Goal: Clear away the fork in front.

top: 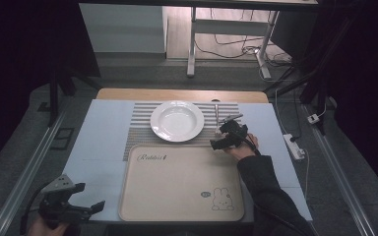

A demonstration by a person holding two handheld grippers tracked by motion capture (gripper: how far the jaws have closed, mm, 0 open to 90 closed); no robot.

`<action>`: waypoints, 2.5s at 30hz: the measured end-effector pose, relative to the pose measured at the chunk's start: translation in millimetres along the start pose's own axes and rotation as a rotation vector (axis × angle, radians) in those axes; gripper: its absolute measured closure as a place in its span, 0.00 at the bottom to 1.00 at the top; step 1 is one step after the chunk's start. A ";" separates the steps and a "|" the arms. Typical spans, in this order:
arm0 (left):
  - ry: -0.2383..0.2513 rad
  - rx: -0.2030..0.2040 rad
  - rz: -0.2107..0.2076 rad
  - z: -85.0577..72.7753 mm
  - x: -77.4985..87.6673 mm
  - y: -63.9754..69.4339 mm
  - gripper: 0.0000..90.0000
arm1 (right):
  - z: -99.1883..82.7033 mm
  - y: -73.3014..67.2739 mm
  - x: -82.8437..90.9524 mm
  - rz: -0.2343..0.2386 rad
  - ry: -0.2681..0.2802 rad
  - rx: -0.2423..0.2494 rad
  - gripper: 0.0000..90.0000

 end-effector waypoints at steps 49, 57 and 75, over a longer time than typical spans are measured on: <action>0.018 -0.014 -0.021 -0.2 2.1 0.7 0.00 | 10.4 -1.4 26.9 -0.068 0.009 0.169 1.00; 0.047 -0.021 -0.031 0.8 3.8 0.7 0.00 | 2.2 -11.4 54.2 0.019 0.063 0.154 1.00; 0.066 -0.081 -0.144 9.6 -2.4 5.1 0.00 | -39.0 -47.9 117.4 0.216 0.148 0.163 1.00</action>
Point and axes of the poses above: each handheld gripper's, and its own axes: x roughly backward along the jaws, z roughly out of its top, y roughly to its right, the point moved 3 cm from there along -x, roughly forward along the jaws, and after that the axes turned 3 degrees about x, right-handed, at the moved point
